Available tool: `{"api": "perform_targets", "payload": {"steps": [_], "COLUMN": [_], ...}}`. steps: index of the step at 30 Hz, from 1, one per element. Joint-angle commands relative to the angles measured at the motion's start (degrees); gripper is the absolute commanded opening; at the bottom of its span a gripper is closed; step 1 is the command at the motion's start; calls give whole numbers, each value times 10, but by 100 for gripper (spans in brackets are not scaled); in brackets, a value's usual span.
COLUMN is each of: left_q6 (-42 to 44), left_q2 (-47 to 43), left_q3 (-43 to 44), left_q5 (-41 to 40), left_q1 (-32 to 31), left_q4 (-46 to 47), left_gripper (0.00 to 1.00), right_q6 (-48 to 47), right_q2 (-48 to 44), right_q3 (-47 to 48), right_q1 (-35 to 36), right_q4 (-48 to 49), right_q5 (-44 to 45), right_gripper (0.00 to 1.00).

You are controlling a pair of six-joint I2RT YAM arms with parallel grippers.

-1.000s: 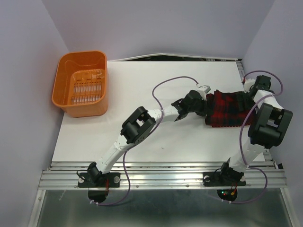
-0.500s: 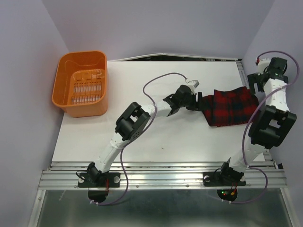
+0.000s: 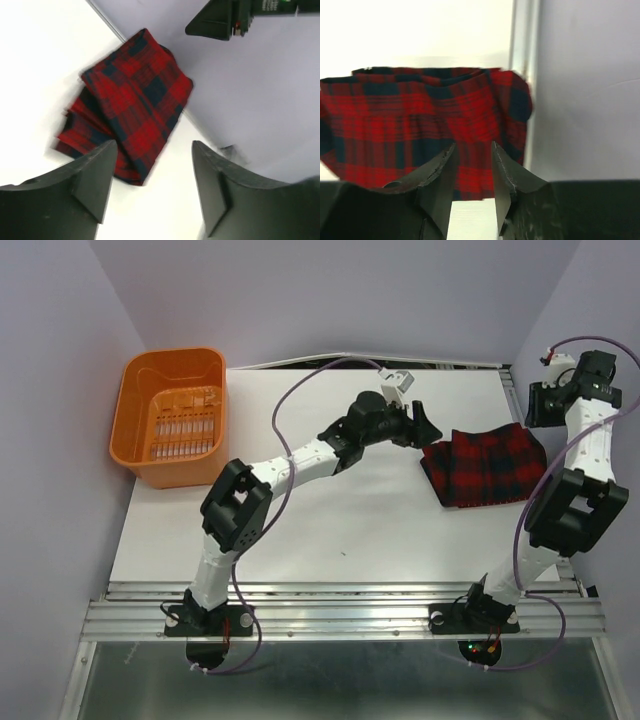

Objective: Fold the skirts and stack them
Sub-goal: Neatly place the folded skirt to the corner

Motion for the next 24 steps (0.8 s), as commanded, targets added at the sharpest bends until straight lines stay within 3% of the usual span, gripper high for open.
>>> {"api": "perform_targets", "payload": {"steps": [1,8,9,10,14,16,20,22,24], "left_q6": [161,217,220,226,267,311,378,394,415], "left_q2": [-84,-181,-191,-235,-278,-304,-290,-289,-325], "left_q3": [-46,-110,-118,-140,-149,-142,-52,-45,-91], "left_q5": [7,45,47,60,64,49,-28,-48,-20], "left_q1": [22,96,104,158,203,223,268,285,322], "left_q4": [5,-93,-102,-148,-184,-234,-447,-486,-485], "left_gripper": [76,78,80,95,99,98,98,98,98], "right_q6": [82,118,119,130,139,141,154,155,156], "right_q2": [-4,55,66,97,100,93,60,43,11], "right_q3": [-56,-109,-105,-83,-53,-16,44,60,58], "right_q1": [-5,-5,-5,-5,-5,-5,2,13,45], "right_q4": [29,143,145,151,158,144,96,77,55], "right_q5": [-57,-18,-16,-6,5,6,-18,-27,-41], "right_gripper": [41,51,52,56,59,68,97,100,100]}}
